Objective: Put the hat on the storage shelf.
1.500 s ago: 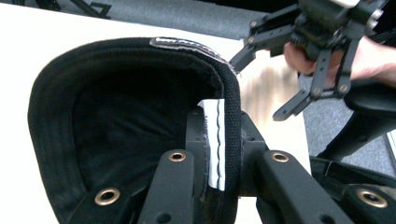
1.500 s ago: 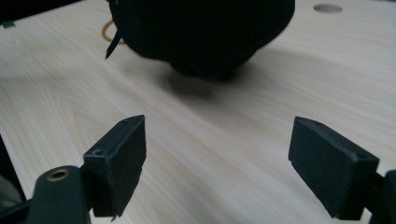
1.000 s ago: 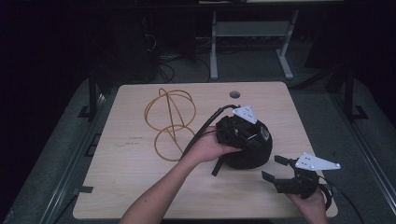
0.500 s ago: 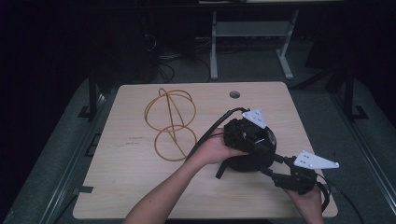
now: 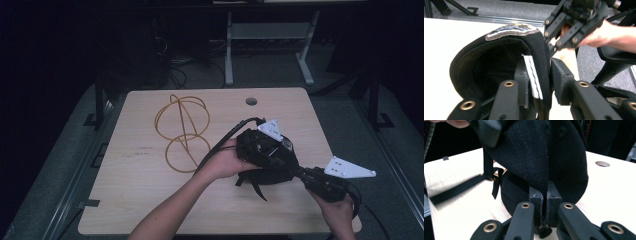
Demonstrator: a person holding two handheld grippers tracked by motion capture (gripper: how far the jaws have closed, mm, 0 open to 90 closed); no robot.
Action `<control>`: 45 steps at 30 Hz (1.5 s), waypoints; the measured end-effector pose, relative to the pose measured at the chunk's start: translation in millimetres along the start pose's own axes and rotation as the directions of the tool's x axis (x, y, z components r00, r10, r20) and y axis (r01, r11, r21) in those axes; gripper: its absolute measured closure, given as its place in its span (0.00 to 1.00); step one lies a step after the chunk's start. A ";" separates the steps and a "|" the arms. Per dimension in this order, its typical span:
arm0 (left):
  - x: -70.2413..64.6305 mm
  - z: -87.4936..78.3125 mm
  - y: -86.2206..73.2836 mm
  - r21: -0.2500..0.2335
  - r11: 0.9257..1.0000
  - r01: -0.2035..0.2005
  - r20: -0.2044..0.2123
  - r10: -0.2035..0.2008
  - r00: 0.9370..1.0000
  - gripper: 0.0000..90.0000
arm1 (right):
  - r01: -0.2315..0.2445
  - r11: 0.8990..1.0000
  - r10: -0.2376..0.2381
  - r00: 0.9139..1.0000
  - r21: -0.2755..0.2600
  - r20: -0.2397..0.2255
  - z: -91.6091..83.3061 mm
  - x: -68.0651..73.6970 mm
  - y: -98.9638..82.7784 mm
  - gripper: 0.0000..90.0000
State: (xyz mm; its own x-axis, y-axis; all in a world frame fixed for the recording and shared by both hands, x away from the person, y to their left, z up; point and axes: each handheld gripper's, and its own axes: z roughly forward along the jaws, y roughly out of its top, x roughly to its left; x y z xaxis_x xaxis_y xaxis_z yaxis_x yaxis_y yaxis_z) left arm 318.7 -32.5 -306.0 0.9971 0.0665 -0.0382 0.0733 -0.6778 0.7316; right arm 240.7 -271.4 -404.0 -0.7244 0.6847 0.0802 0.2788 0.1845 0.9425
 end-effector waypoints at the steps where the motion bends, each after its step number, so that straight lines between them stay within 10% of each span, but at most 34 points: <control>1: -0.8 -1.9 -1.6 0.002 1.000 -0.003 -0.007 0.003 1.000 0.72 | 0.002 1.000 -0.002 1.000 0.003 0.002 -1.6 -0.4 2.1 0.96; 13: -11.2 -28.1 -37.3 -0.034 0.999 0.015 -0.100 -0.019 0.995 0.44 | 0.011 0.999 -0.011 1.000 0.051 -0.001 -9.0 -11.2 27.7 0.96; 45: -42.5 -39.1 -138.9 -0.039 0.998 0.056 -0.181 -0.062 0.981 0.32 | 0.000 0.998 0.001 1.000 0.063 -0.014 -12.3 -27.2 85.9 0.96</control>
State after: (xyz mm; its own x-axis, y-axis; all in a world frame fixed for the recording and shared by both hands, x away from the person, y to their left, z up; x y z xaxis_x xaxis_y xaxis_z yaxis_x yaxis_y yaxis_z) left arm 265.3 87.4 -379.4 0.9699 0.2402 0.0401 0.1283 -0.6441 0.7541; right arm 276.6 -282.9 -321.2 -0.7328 0.6750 0.0855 0.3178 0.2285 0.9202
